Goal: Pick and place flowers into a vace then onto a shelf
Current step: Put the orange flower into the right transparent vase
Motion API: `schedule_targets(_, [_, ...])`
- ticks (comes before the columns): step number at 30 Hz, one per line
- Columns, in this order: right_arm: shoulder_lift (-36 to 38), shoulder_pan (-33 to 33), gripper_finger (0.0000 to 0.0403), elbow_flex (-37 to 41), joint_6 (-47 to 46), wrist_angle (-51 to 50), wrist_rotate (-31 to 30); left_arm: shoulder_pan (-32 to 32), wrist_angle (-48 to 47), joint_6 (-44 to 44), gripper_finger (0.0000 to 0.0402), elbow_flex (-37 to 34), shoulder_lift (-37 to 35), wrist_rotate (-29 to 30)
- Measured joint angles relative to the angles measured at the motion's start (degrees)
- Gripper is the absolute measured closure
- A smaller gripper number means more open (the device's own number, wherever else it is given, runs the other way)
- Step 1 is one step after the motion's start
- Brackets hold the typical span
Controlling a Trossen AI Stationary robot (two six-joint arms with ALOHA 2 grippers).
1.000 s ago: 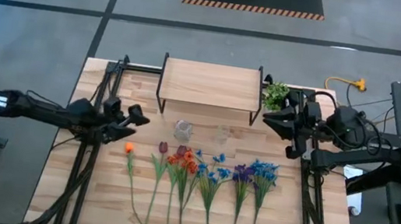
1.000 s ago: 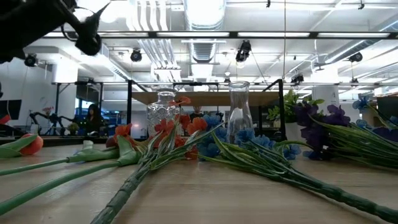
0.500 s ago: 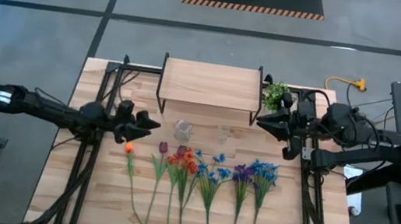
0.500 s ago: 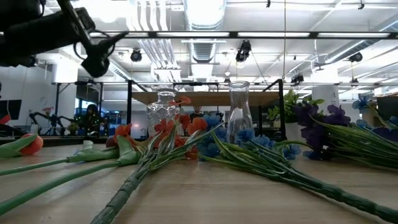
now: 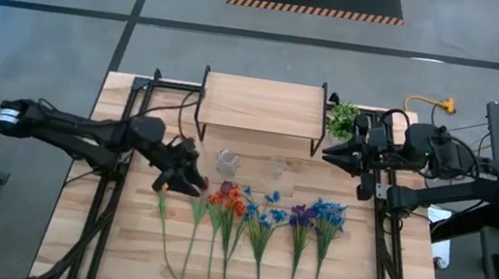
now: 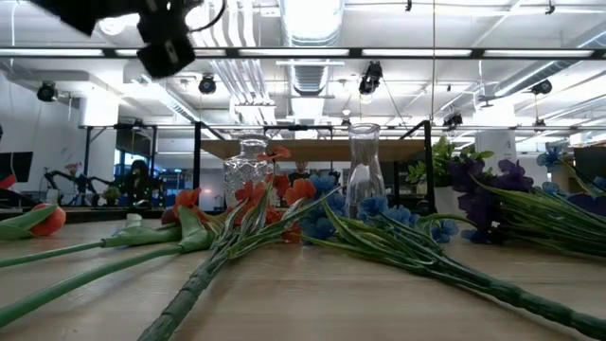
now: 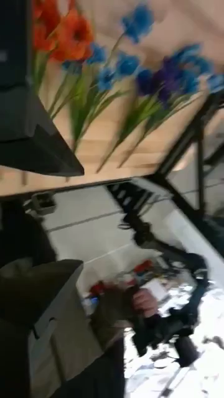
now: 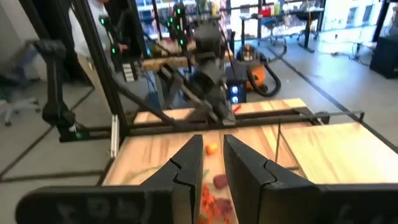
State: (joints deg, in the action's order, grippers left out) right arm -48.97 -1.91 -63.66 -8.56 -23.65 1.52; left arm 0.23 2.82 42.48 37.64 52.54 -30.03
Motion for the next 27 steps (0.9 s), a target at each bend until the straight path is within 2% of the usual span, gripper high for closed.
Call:
schedule_targets(2, [0.05,0.0,0.0346,-0.72,0.08,-2.42,0.0,-0.39,-5.32,0.05,0.0203,3.57,1.4,-1.27])
schedule_targets(6, [0.09,0.0,0.0346,-1.77,0.25,-6.98,0.0,-2.79,-17.47,0.53,0.0214,9.37,3.16,0.25])
schedule_targets(12, [0.48,0.0,0.0346,-0.84,1.28,-11.03,-0.04,-9.93,-38.25,7.07,0.0217,14.96,4.93,10.75])
schedule_targets(15, [0.82,0.0,0.0346,0.36,1.97,-11.87,-0.04,-13.98,-43.31,14.93,0.0217,16.21,5.65,16.8])
schedule_targets(21, [1.33,0.04,0.0346,2.24,3.45,-12.54,-0.06,-21.65,-48.9,36.64,0.0217,16.23,7.85,28.08])
schedule_targets(27, [1.33,0.04,0.0346,2.4,6.4,-13.42,-0.09,-25.18,-56.02,52.37,0.0217,16.23,12.59,32.99])
